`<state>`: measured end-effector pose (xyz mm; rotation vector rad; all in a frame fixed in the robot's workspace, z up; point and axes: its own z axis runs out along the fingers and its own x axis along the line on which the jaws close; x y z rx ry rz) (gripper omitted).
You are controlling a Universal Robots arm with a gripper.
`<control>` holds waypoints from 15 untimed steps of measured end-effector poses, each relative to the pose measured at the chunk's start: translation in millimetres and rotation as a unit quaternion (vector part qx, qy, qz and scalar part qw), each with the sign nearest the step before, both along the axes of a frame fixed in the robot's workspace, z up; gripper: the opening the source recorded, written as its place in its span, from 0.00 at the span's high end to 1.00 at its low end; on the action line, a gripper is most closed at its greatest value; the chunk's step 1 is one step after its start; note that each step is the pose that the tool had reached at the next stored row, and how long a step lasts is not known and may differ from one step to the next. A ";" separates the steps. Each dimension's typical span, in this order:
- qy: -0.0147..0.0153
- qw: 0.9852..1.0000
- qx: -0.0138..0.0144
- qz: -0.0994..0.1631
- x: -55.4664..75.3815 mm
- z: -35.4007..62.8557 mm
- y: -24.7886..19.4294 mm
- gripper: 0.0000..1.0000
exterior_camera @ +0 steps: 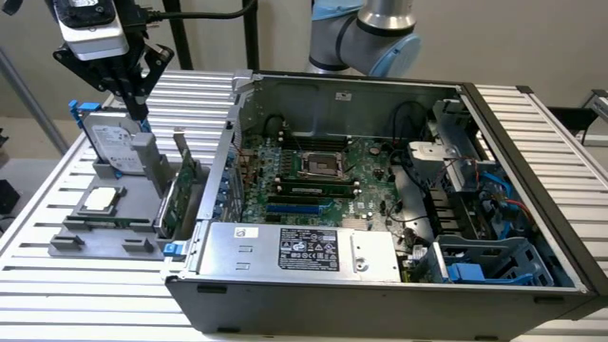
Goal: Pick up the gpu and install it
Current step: 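Reach for the gpu, then pick up the gpu and move the gpu toward the slot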
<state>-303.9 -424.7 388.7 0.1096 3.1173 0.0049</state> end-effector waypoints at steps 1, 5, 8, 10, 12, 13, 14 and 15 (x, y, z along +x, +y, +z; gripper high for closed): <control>0.000 1.000 0.000 0.000 0.0 0.0 0.0 0.89; 0.000 1.000 0.000 0.000 0.0 0.0 0.0 0.89; 0.000 1.000 0.000 0.000 0.0 0.0 0.0 0.89; 0.000 1.000 0.000 0.000 0.0 0.0 0.0 0.89; 0.000 1.000 0.000 0.000 0.0 0.0 0.0 0.88; 0.000 1.000 0.000 0.000 0.0 0.0 0.0 0.88; 0.000 1.000 0.000 0.000 0.0 0.0 0.0 0.82; 0.000 1.000 0.000 0.000 0.0 0.0 0.0 0.76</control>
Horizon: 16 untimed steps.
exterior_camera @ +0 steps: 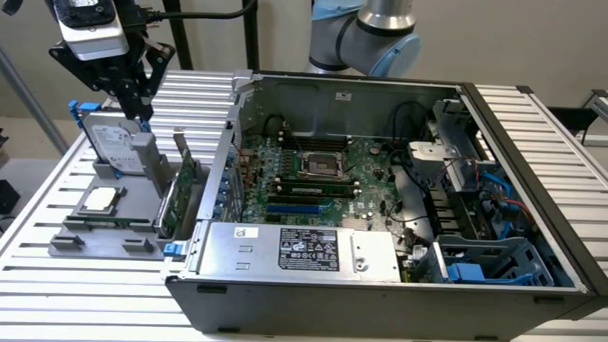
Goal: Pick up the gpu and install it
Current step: 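Pick up the gpu and move the gpu toward the slot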
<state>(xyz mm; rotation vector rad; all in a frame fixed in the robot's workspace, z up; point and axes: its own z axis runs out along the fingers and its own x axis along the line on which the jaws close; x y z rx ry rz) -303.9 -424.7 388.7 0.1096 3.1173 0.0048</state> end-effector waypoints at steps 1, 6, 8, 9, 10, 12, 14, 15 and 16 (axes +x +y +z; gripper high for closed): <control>0.000 1.000 0.000 0.000 0.0 0.0 0.0 0.70; 0.000 1.000 0.000 0.000 0.0 0.0 0.0 0.53; 0.000 1.000 0.000 0.000 0.0 -0.3 0.0 0.46; -0.001 1.000 0.000 0.000 0.0 -1.7 0.0 0.46; -0.002 1.000 0.000 0.000 0.0 -3.6 0.0 0.46; -0.003 1.000 0.000 0.000 -0.2 -7.2 0.0 0.46; -0.003 1.000 0.000 0.000 -0.6 -10.8 -0.1 0.46; -0.003 1.000 0.000 0.000 -0.7 -12.7 -0.2 0.46; -0.003 1.000 0.000 0.000 -0.8 -14.5 -0.3 0.46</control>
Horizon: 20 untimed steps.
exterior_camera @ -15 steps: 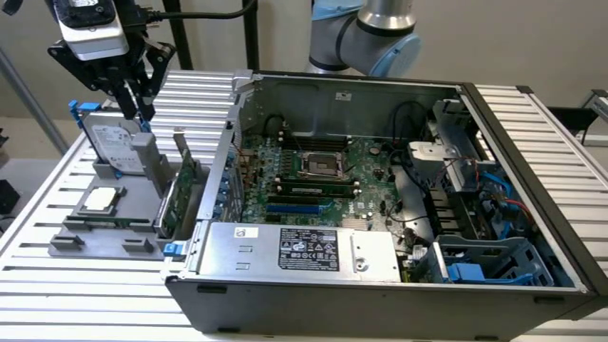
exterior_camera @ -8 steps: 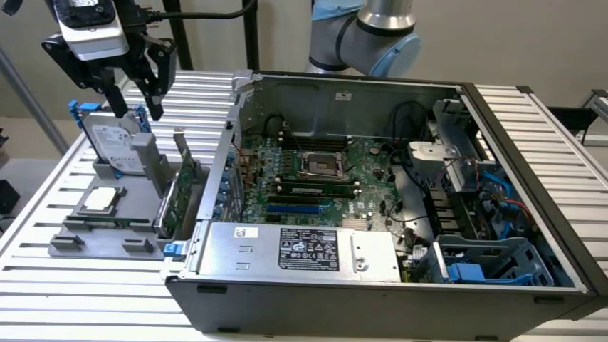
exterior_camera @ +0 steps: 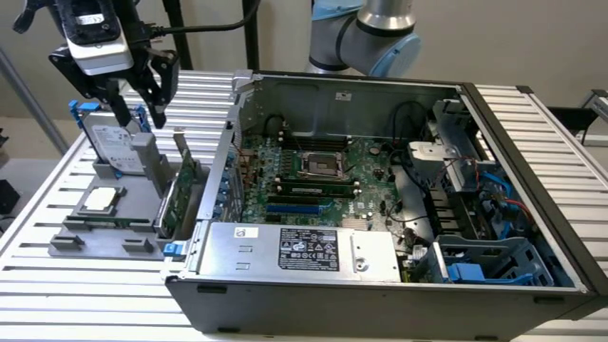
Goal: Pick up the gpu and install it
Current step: 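Pick up the gpu and move the gpu toward the slot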
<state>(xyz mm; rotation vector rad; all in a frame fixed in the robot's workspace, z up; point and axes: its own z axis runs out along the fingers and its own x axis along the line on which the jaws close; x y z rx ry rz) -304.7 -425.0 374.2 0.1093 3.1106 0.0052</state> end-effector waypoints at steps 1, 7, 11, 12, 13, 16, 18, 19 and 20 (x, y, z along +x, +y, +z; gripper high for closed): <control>0.000 1.000 0.000 0.000 -0.1 -1.9 -0.1 0.46; 0.000 1.000 0.000 0.000 0.0 -12.8 -1.1 0.46; 0.000 1.000 0.000 0.000 0.0 -20.0 -3.3 0.46; 0.000 1.000 0.000 0.000 0.0 -21.8 -4.3 0.46; 0.000 1.000 0.000 0.000 0.0 -23.6 -5.5 0.46; 0.000 1.000 0.000 0.000 0.0 -29.0 -9.4 0.46; 0.000 1.000 0.000 0.000 0.0 -32.7 -12.0 0.46; 0.000 1.000 0.000 0.000 0.0 -34.6 -13.1 0.46; 0.000 1.000 0.000 0.000 0.2 -36.4 -14.2 0.46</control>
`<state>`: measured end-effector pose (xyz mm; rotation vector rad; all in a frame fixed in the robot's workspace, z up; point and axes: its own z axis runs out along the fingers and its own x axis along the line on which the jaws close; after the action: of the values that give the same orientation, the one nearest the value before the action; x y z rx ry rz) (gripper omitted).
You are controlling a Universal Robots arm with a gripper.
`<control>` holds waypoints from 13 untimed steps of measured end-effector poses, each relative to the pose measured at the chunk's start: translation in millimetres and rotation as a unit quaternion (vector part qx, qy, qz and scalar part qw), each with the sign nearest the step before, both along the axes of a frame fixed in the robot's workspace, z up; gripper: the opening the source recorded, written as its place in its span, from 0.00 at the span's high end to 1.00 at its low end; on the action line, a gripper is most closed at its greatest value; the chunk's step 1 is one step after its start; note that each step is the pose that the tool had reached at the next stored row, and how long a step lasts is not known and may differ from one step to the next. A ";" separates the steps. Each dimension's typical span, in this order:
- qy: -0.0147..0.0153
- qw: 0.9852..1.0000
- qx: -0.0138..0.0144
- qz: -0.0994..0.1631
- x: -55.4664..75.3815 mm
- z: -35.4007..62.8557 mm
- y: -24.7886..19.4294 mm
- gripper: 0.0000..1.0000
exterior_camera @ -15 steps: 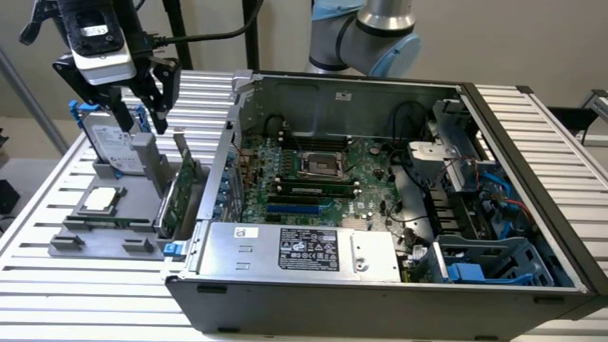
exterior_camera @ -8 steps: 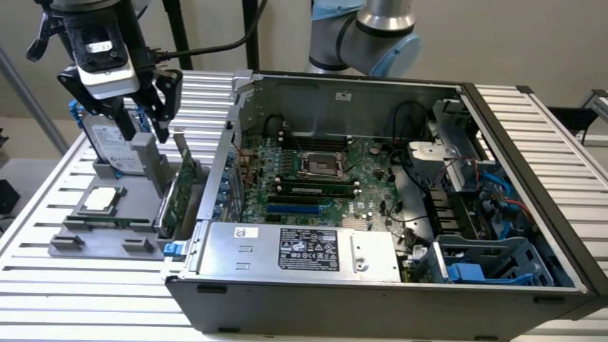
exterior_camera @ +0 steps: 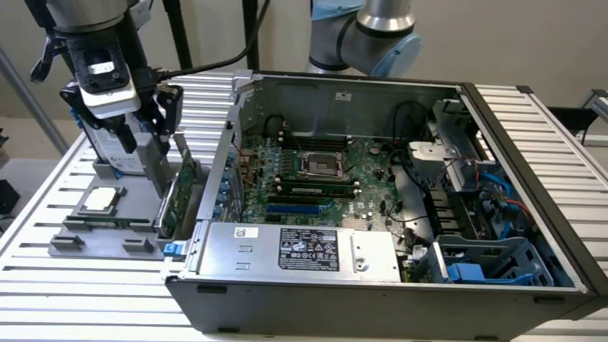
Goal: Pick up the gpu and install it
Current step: 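Pick up the gpu and move the gpu toward the slot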
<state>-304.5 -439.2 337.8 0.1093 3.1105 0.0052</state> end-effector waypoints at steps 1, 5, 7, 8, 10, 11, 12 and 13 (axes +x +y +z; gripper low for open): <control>0.000 1.000 0.000 0.000 0.2 -1.8 -0.9 0.46; 0.000 1.000 0.000 0.000 2.2 -9.0 -2.5 0.46; 0.000 1.000 0.000 0.000 3.7 -12.6 -2.7 0.46; 0.000 1.000 0.000 0.000 4.4 -14.5 -2.8 0.46; 0.000 1.000 0.000 0.000 6.0 -18.1 -3.0 0.46; 0.000 1.000 0.000 0.000 6.6 -19.9 -3.0 0.46; 0.000 1.000 0.000 0.000 7.2 -21.8 -3.0 0.46; 0.000 1.000 0.000 0.000 7.5 -23.7 -2.9 0.46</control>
<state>-297.0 -442.2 314.1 0.1095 3.1105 0.0050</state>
